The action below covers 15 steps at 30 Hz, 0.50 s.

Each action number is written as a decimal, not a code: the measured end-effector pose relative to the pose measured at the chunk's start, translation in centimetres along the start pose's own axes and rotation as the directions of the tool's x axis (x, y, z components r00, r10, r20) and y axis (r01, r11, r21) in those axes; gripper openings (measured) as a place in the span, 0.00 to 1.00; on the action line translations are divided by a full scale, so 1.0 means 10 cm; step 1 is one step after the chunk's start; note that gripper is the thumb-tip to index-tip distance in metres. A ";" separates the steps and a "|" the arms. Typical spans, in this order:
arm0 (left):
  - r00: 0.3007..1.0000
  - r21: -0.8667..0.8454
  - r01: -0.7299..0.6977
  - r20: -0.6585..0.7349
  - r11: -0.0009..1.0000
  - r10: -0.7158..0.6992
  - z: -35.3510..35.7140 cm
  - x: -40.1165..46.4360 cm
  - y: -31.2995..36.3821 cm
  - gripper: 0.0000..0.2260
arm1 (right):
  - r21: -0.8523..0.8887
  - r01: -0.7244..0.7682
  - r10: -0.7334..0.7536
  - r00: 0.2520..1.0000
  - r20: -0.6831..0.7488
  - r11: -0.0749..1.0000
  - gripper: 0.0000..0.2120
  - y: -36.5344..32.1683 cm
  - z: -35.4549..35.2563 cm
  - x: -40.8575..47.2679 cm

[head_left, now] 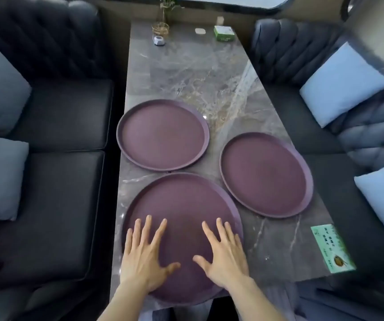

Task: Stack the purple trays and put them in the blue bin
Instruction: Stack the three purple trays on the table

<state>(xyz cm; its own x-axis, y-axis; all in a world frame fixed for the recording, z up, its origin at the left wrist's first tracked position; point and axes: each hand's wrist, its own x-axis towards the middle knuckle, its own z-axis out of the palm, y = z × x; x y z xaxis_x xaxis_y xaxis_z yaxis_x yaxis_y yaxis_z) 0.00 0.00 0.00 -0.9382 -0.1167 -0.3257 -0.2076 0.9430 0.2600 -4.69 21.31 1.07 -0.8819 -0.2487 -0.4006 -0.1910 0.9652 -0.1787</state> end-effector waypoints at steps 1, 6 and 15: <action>0.999 0.002 -0.010 0.045 1.000 0.010 0.03 0.01 0.01 0.52 | -0.009 -0.011 0.012 1.000 0.028 1.000 0.44 0.04 0.01 0.00; 0.998 0.008 -0.005 0.058 1.000 0.005 0.22 0.09 0.11 0.56 | -0.032 -0.003 0.001 0.999 -0.044 0.999 0.44 0.24 0.13 -0.01; 0.996 0.028 -0.067 -0.051 0.997 0.069 0.05 0.21 0.44 0.42 | 0.209 -0.014 0.053 0.981 -0.185 0.978 0.28 0.46 -0.08 0.13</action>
<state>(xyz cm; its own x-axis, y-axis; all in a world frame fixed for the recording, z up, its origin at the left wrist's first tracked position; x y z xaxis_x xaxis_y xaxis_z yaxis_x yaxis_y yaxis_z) -2.77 4.05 -0.04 -0.9633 -0.0676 -0.2599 -0.1361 0.9572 0.2554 -7.05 25.53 0.41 -0.9553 -0.1776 -0.2363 -0.0847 0.9303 -0.3569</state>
